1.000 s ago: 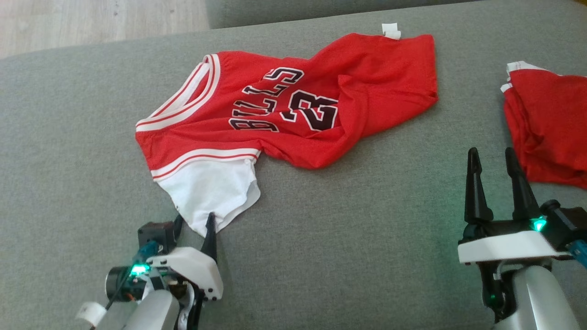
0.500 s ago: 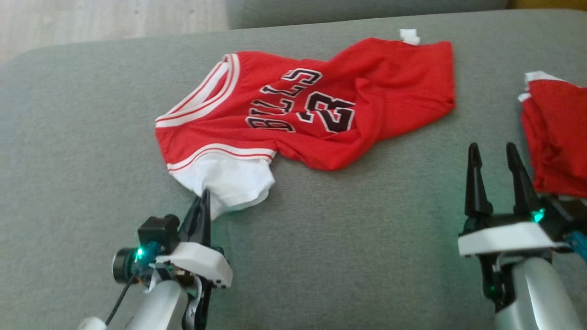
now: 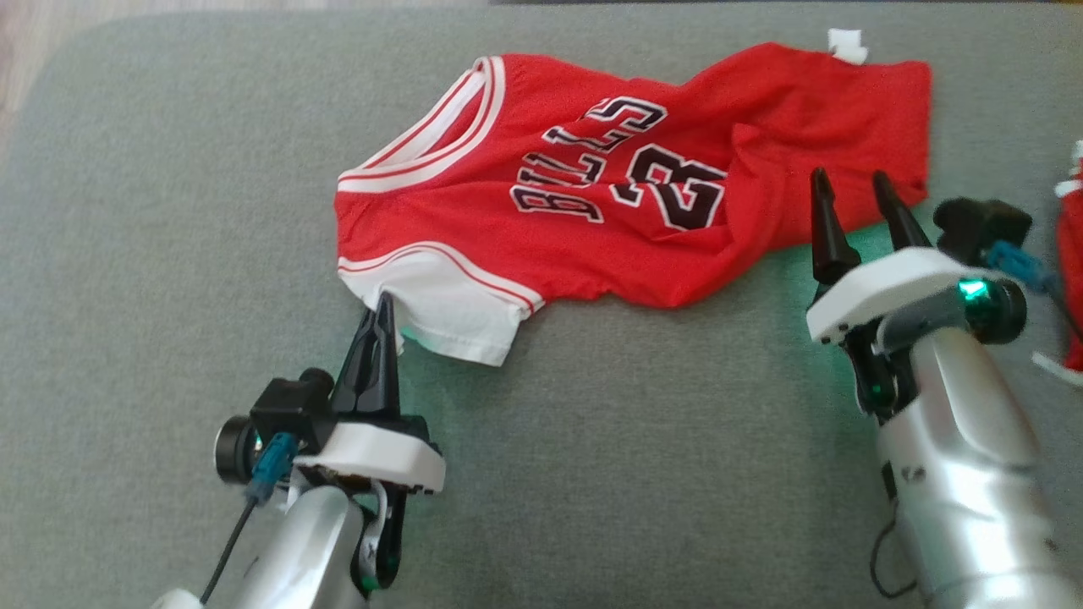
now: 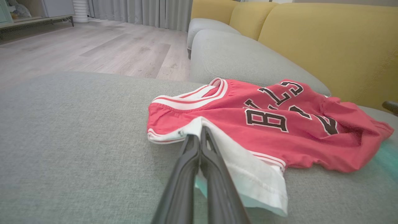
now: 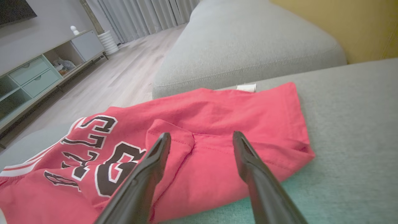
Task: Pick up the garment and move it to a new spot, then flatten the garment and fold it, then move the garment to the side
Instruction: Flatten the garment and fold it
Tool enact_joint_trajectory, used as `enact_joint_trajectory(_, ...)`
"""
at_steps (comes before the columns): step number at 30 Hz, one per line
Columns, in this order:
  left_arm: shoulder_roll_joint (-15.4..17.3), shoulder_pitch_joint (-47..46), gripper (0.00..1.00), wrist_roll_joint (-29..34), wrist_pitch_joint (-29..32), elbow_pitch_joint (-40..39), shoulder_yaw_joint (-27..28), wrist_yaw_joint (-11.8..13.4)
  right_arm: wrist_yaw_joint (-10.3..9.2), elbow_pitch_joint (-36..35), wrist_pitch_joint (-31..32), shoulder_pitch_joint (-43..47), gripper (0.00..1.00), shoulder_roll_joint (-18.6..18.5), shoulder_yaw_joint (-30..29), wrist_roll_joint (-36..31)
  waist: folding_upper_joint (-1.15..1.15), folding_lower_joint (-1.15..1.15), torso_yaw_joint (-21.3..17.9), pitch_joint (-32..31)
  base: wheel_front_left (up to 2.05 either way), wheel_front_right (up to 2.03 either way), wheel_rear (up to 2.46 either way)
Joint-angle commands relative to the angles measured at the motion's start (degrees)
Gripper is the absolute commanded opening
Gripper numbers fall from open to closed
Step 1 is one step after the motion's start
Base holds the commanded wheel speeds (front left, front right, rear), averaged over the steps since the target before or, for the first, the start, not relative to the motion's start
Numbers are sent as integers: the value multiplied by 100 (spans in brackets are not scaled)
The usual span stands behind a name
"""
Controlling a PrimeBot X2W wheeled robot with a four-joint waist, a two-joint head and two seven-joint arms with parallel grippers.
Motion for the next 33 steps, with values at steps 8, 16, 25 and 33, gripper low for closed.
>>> enact_joint_trajectory(8,-18,-385,0,28,-79,-87,-22,-68,-4,1445,-77,-1100,100,0,76,38,0,-1,274,263,0,0,0)
enact_joint_trajectory(16,-30,-465,0,21,-103,-24,-83,-68,-4,2266,-330,-1522,100,0,357,-12,0,-1,296,324,0,0,0)
enact_joint_trajectory(25,-36,-569,0,41,-96,13,-182,-82,-4,2724,-519,-1860,100,0,686,105,0,-1,315,452,0,0,0)
enact_joint_trajectory(33,-33,-618,0,19,-103,79,-228,-82,-4,2848,-658,-1964,18,0,1246,396,0,-1,324,441,0,0,0)
